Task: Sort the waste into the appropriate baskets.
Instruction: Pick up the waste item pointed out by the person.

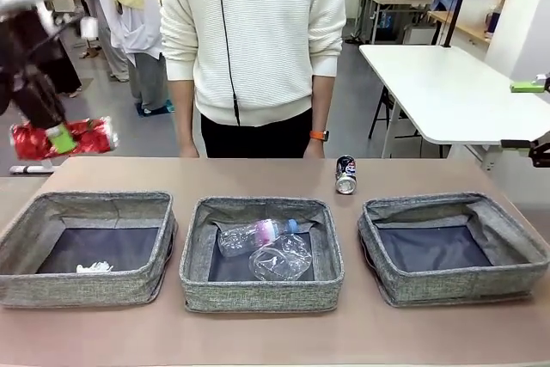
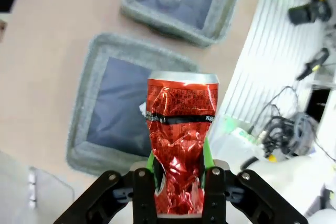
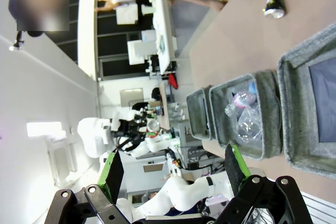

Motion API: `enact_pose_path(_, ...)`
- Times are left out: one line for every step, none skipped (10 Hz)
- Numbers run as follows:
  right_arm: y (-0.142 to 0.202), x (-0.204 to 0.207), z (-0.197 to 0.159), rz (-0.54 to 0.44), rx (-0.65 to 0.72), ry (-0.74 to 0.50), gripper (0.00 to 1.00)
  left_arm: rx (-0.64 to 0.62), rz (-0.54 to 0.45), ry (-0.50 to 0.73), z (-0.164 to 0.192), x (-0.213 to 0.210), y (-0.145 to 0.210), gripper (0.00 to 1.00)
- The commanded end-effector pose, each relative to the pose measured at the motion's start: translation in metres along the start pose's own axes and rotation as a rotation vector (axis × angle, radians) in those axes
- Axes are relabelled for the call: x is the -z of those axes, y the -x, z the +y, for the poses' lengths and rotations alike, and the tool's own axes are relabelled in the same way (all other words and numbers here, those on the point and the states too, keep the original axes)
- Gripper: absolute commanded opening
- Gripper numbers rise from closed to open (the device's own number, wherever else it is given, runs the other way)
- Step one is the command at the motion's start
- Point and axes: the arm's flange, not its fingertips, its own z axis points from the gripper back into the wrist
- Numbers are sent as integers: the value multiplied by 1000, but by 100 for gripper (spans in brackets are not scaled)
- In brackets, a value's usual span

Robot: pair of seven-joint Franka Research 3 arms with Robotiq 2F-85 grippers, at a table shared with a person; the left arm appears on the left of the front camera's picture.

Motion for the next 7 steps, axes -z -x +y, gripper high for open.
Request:
enact_pose_path(1,-3,3,6,-1,0,100,77,78,-16,-44,-30,-51,33)
enact_pose_path(1,-3,3,6,-1,0,100,89,109,-62,-70,-41,-73,33)
enact_pose_path(1,-3,3,6,-1,0,100,77,130,-98,-95,-54,-94,33)
enact_pose_path(1,-3,3,6,-1,0,100,-46,43,-153,-115,-67,-120,33)
enact_pose_path(1,-3,3,6,-1,0,100,-180,-43,-108,-138,-79,-153,33)
enact_pose_path(1,-3,3,6,-1,0,100,-303,-65,-184,-156,-84,-176,33)
enact_pose_path(1,-3,3,6,-1,0,100,-412,-99,-232,-172,-88,-196,33)
